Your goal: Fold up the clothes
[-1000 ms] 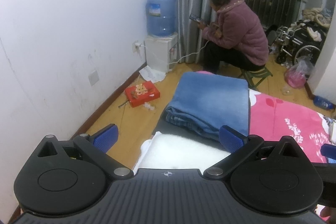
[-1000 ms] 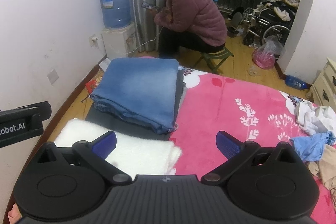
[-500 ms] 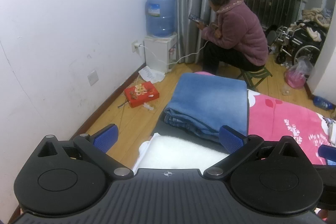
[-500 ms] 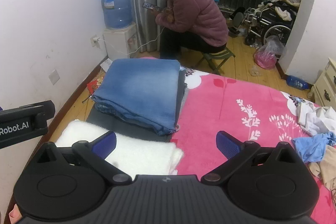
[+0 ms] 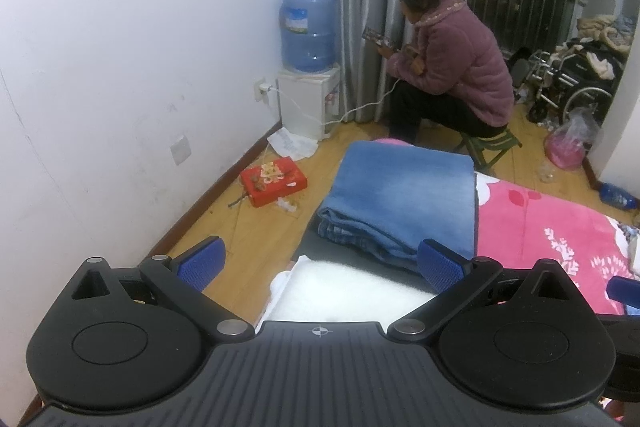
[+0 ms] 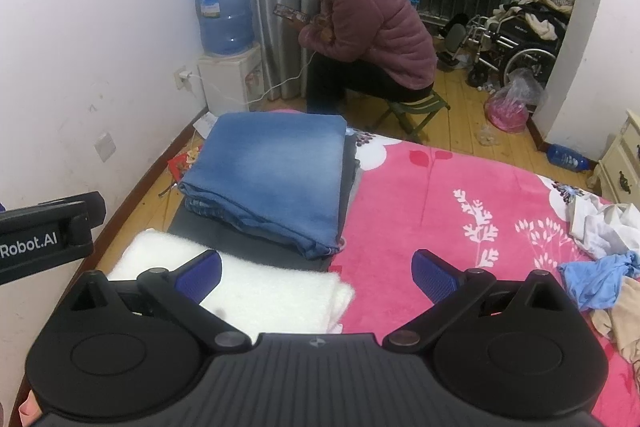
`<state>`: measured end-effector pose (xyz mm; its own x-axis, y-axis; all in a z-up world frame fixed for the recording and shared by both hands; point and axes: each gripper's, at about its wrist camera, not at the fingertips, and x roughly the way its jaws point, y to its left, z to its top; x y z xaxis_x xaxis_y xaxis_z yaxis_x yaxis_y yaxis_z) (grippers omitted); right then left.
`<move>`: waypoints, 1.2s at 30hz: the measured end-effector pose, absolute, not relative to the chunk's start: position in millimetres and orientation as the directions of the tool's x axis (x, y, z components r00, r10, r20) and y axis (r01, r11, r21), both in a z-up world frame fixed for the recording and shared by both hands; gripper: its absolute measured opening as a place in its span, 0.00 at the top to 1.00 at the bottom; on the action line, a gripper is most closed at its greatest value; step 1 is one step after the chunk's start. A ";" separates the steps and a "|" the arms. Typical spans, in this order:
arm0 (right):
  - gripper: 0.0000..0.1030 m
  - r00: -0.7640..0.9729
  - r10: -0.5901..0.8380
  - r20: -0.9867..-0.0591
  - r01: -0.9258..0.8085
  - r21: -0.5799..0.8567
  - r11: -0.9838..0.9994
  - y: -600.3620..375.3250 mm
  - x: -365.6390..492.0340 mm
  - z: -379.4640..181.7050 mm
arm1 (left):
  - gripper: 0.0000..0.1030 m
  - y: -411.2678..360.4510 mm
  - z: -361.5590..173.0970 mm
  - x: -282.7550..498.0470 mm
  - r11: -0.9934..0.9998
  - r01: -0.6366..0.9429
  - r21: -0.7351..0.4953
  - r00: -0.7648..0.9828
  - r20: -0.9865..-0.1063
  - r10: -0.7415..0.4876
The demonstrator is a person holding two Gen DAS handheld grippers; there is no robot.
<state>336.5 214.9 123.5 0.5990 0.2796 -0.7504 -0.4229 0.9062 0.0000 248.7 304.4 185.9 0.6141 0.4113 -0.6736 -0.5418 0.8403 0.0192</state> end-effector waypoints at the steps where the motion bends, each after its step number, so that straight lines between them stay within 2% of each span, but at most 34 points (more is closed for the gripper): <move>1: 0.00 0.599 0.280 -0.750 -0.424 0.000 0.906 215.2 336.5 123.5 | 0.00 304.4 186.0 248.7 0.840 -0.542 0.019 0.615 -0.672 0.412; 36: 0.00 0.593 0.287 -0.752 -0.437 -0.002 0.899 224.3 334.1 126.5 | 0.00 311.9 189.4 249.8 0.833 -0.552 0.030 0.610 -0.667 0.428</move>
